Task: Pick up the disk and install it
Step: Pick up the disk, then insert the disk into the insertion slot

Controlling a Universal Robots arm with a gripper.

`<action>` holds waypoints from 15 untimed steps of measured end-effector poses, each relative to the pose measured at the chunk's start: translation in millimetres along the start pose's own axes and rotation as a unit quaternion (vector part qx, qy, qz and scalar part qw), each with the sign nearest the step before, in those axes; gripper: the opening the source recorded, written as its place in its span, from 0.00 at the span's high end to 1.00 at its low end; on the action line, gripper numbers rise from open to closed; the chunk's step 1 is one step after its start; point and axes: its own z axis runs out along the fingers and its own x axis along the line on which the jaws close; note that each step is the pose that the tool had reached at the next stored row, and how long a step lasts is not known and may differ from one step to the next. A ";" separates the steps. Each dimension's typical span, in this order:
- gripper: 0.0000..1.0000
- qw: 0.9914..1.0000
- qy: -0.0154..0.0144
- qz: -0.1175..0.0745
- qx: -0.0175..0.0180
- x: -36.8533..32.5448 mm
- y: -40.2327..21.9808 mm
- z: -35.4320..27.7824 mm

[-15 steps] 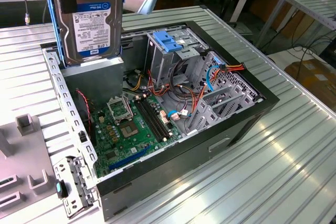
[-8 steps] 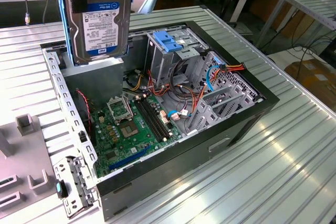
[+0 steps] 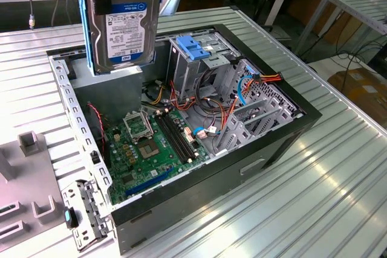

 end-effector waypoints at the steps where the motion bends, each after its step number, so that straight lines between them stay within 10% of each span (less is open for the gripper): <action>1: 0.63 1.000 0.001 0.000 0.000 0.2 -4.1 0.2; 6: 0.63 1.000 0.002 0.000 0.000 0.5 -19.7 1.6; 15: 0.63 1.000 0.002 0.000 0.000 0.5 -20.5 1.6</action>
